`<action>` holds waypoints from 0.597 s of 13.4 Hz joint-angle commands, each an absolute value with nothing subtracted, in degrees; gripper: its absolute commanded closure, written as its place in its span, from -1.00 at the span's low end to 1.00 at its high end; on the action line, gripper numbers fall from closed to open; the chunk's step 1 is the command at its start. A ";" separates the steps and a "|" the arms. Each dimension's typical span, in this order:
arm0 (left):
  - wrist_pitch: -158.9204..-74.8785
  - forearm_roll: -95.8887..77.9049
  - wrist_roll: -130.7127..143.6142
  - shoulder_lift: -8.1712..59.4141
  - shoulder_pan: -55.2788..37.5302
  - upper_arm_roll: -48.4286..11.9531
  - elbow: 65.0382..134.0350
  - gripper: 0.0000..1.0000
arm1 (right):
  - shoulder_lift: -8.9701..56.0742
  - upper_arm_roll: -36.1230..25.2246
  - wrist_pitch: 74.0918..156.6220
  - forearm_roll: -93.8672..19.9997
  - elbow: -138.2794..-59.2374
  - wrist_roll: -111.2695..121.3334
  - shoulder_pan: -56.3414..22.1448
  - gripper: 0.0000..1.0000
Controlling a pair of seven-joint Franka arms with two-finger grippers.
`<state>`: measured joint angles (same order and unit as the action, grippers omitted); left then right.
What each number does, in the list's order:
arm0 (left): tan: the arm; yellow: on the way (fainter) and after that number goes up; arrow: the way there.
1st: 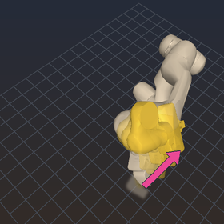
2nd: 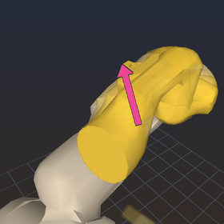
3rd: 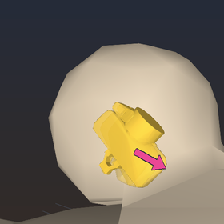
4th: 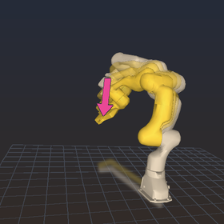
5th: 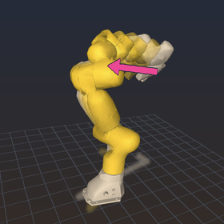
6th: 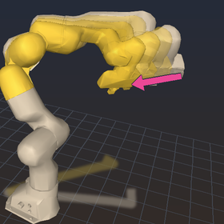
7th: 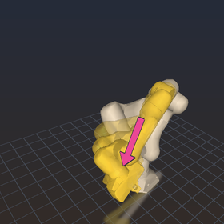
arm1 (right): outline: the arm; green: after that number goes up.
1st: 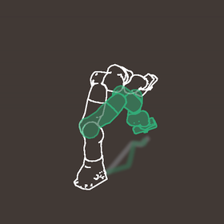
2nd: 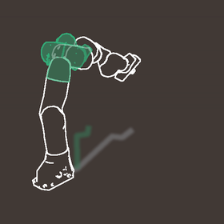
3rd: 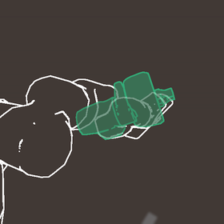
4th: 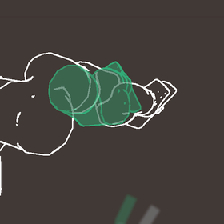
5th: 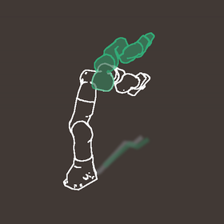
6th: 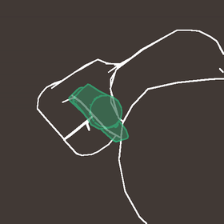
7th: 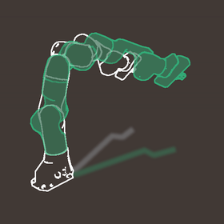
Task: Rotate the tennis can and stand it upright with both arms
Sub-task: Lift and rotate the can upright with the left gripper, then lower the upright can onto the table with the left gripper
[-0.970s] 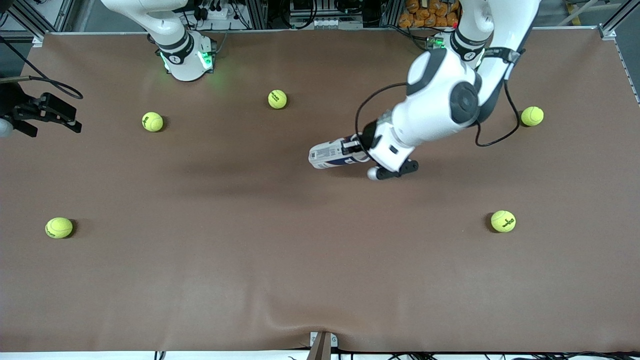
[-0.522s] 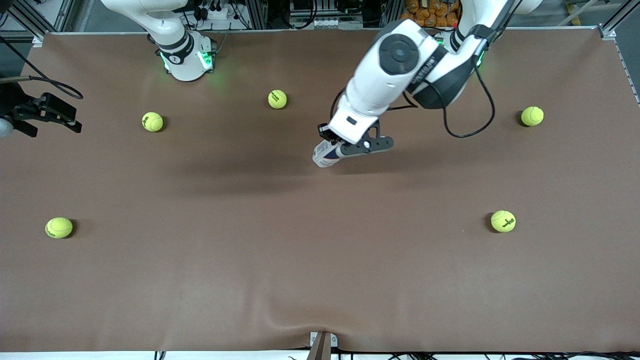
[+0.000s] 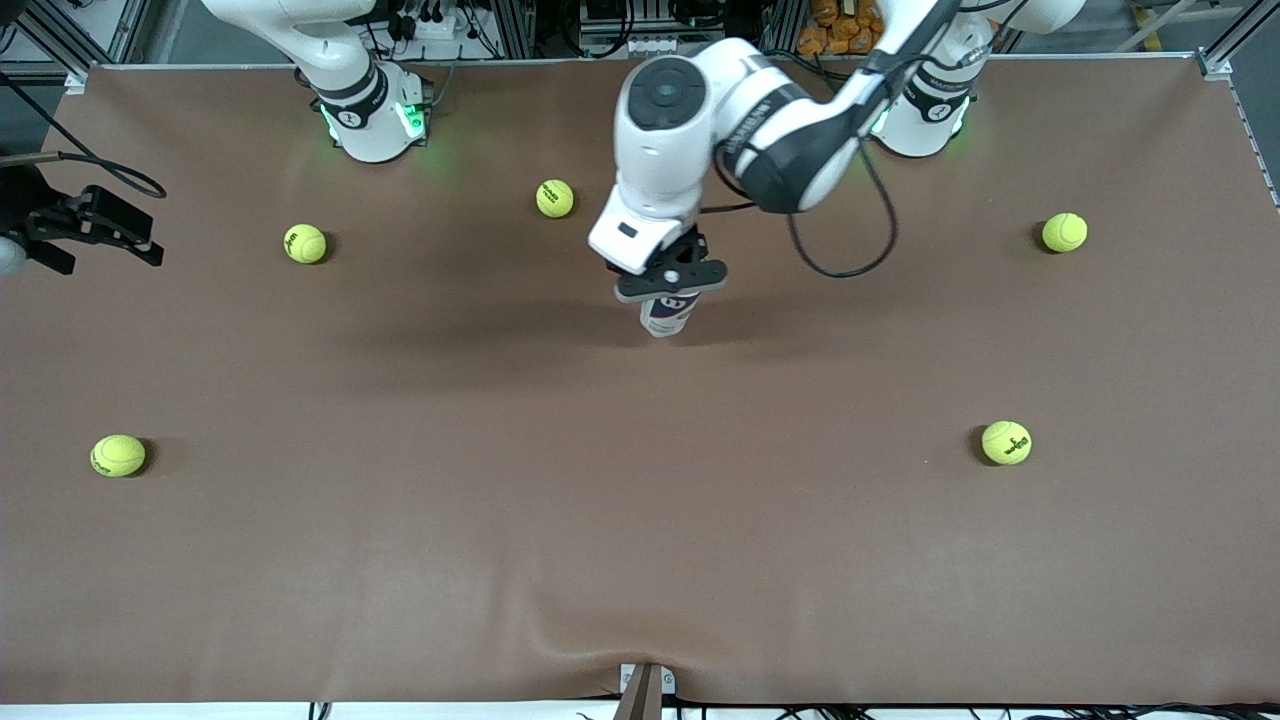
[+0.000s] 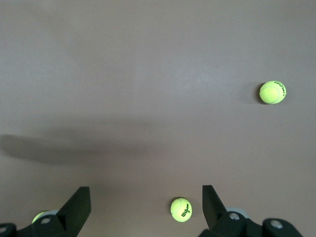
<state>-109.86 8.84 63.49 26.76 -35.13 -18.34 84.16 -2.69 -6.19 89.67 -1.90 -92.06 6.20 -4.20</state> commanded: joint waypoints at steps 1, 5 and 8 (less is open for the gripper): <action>-106.70 12.73 66.09 30.76 -39.19 -16.44 79.28 1.00 | -2.64 -5.71 89.74 -1.85 -91.41 6.24 -3.78 -1.00; -107.31 14.50 70.04 33.48 -45.35 -12.40 79.10 1.00 | -2.55 -5.71 89.65 -1.85 -91.49 6.33 -3.52 -1.00; -109.68 14.50 71.02 34.19 -45.09 -12.30 79.19 1.00 | -2.46 -5.71 89.65 -1.85 -91.49 6.33 -3.43 -1.00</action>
